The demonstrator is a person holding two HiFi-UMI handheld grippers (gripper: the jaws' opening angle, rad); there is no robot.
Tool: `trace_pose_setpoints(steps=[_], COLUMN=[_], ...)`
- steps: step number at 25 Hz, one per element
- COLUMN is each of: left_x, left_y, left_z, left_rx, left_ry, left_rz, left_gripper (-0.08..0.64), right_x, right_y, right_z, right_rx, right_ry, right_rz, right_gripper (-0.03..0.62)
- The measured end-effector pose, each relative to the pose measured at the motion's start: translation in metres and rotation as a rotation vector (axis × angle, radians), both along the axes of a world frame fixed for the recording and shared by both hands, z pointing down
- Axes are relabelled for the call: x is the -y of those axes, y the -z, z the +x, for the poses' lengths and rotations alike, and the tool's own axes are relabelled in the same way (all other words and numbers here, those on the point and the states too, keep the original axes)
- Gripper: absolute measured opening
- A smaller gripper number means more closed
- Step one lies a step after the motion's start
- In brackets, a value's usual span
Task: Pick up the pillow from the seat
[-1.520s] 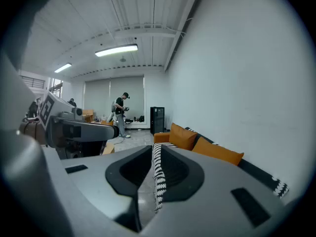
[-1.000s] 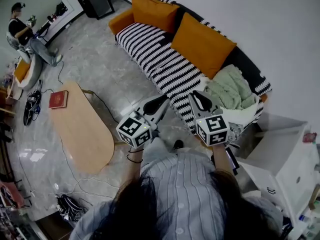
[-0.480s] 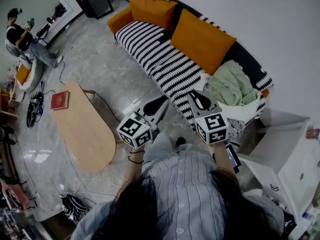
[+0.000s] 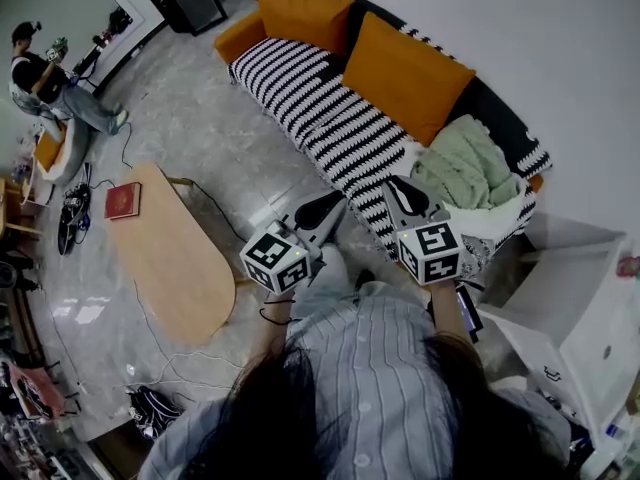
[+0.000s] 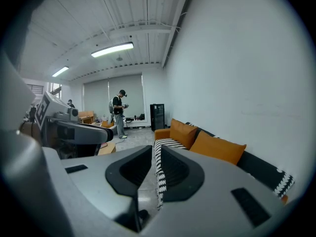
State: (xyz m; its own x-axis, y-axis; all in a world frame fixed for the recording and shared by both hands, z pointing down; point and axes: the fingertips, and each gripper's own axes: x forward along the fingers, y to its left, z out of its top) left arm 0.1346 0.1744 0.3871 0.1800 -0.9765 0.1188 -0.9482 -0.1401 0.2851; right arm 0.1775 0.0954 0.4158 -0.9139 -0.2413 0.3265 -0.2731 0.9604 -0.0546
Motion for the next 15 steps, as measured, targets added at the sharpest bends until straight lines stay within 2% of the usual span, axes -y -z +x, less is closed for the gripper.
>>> trace_pose_setpoints(steps=[7, 15], left_x=[0.011, 0.053], left_y=[-0.009, -0.019], left_z=[-0.025, -0.080], left_rx=[-0.030, -0.052], left_ry=[-0.004, -0.052], left_rz=[-0.019, -0.027], left_gripper=[0.025, 0.025], right_x=[0.007, 0.047], right_y=[-0.010, -0.021], right_z=[-0.024, -0.069], right_rx=[-0.031, -0.056], right_ry=[0.007, -0.056], right_rz=[-0.019, -0.037], right_gripper=[0.064, 0.063])
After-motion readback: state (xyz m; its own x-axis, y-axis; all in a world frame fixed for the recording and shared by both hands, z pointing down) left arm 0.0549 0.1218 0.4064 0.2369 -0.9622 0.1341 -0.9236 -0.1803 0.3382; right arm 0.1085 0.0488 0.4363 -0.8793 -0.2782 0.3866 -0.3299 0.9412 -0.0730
